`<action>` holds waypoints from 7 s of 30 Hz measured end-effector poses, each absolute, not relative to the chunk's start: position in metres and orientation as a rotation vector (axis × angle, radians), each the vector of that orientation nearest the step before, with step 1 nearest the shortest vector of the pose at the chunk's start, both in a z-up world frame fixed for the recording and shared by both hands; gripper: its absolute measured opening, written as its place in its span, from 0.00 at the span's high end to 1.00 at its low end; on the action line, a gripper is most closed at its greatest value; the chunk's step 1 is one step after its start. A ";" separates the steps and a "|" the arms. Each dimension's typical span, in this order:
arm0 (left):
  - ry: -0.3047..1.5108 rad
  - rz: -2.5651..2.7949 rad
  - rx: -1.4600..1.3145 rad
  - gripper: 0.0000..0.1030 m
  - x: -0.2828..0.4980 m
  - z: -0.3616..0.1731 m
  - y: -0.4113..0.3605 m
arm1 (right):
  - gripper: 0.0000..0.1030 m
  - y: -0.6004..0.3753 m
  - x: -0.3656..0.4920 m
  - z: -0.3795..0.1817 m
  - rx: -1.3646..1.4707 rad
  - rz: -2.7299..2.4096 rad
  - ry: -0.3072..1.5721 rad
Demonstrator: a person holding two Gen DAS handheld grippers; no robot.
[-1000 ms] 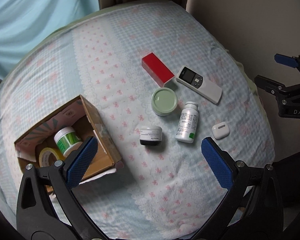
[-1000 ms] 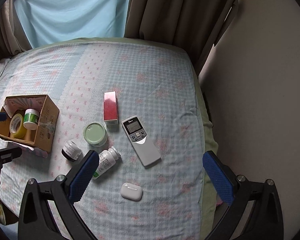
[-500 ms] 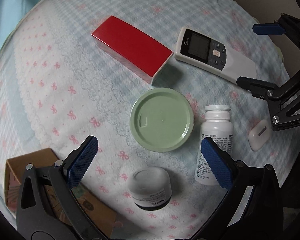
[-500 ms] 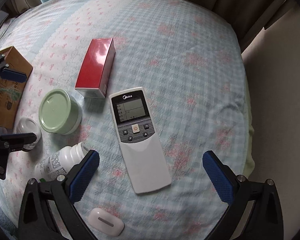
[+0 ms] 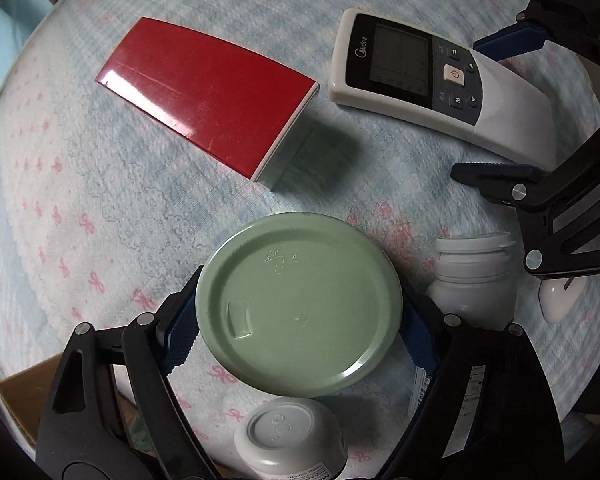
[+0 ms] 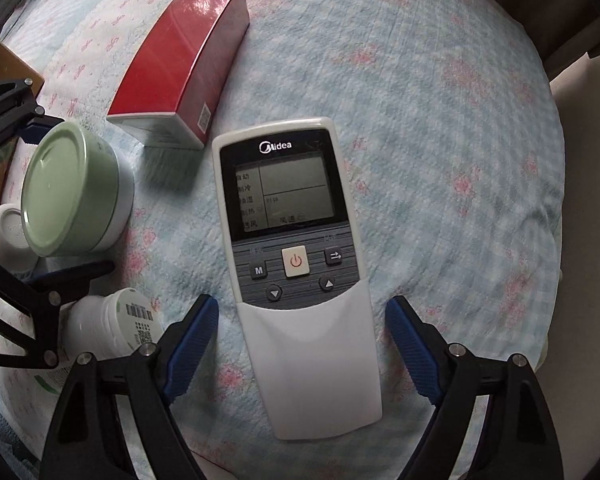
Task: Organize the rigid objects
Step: 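Grasp the pale green jar with the left tool while the right tool grasps the white remote, then carry the green jar and remote over the cardboard box with both tools, then open both tools to release the green jar and remote into the box, then move both tools toward the Metal DX jar and white pill bottle, then grasp the Metal DX jar with the left tool while the right tool grasps the pill bottle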
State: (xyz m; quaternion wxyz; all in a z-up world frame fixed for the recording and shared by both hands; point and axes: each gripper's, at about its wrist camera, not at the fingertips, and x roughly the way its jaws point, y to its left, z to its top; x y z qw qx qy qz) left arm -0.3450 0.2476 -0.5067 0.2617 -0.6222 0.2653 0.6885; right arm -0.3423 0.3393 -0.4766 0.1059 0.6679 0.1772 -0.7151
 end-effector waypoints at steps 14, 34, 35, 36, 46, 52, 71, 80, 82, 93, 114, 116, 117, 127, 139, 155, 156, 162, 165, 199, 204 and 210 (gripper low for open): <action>0.690 1.890 -1.707 0.35 -0.343 -0.502 0.248 | 0.47 0.333 -0.337 -0.466 1.958 -2.094 0.508; 0.344 2.111 -1.715 0.35 -0.324 -0.407 0.193 | 0.48 0.337 -0.297 -0.388 1.882 -2.308 0.322; 0.331 2.126 -1.701 0.35 -0.315 -0.397 0.189 | 0.48 0.335 -0.293 -0.379 1.869 -2.322 0.319; 0.320 2.140 -1.687 0.35 -0.315 -0.385 0.174 | 0.48 0.329 -0.292 -0.369 1.857 -2.335 0.316; 0.195 2.308 -1.563 0.35 -0.279 -0.280 0.095 | 0.48 0.263 -0.271 -0.270 1.698 -2.448 0.198; 0.116 2.390 -1.552 0.35 -0.253 -0.245 0.013 | 0.48 0.211 -0.257 -0.228 1.617 -2.453 0.146; 0.098 2.464 -1.684 0.35 -0.252 -0.267 -0.228 | 0.48 0.002 -0.267 -0.226 1.559 -2.401 0.237; 0.079 2.377 -1.726 0.35 -0.290 -0.327 -0.245 | 0.48 -0.028 -0.289 -0.277 1.686 -2.409 0.112; 0.082 2.358 -1.730 0.35 -0.296 -0.338 -0.243 | 0.48 -0.024 -0.294 -0.292 1.727 -2.427 0.035; 0.266 2.281 -1.740 0.35 -0.303 -0.393 -0.220 | 0.48 0.001 -0.311 -0.363 1.908 -2.468 -0.333; 0.201 2.209 -1.719 0.00 -0.296 -0.391 -0.217 | 0.00 0.012 -0.295 -0.378 1.918 -2.528 -0.491; 0.177 2.216 -1.728 0.00 -0.293 -0.387 -0.223 | 0.00 0.014 -0.290 -0.374 1.888 -2.559 -0.501; 0.165 2.219 -1.732 0.00 -0.292 -0.386 -0.225 | 0.00 0.016 -0.288 -0.374 1.883 -2.562 -0.519; 0.113 2.276 -1.747 0.00 -0.280 -0.369 -0.240 | 0.00 0.022 -0.279 -0.363 1.858 -2.566 -0.570; 0.074 2.424 -1.721 0.00 -0.241 -0.311 -0.246 | 0.00 0.019 -0.252 -0.304 1.788 -2.606 -0.414; -0.037 2.597 -1.620 0.00 -0.160 -0.222 -0.188 | 0.00 0.102 -0.159 -0.216 1.756 -2.734 -0.211; -0.023 2.609 -1.608 0.00 -0.156 -0.217 -0.178 | 0.00 0.111 -0.155 -0.213 1.763 -2.736 -0.205; -0.064 2.561 -1.578 0.00 -0.151 -0.205 -0.125 | 0.00 0.160 -0.133 -0.206 1.776 -2.757 -0.246; 0.026 2.524 -1.586 0.00 -0.156 -0.208 -0.088 | 0.00 0.186 -0.127 -0.209 1.775 -2.762 -0.337; 0.398 1.905 -1.944 0.04 -0.293 -0.420 0.155 | 0.05 0.314 -0.234 -0.412 2.088 -2.273 -1.213; 0.465 1.834 -1.986 0.04 -0.301 -0.457 0.166 | 0.05 0.313 -0.244 -0.446 2.153 -2.222 -1.304; 0.424 1.794 -2.065 0.15 -0.309 -0.490 0.165 | 0.26 0.305 -0.256 -0.482 2.269 -2.102 -1.342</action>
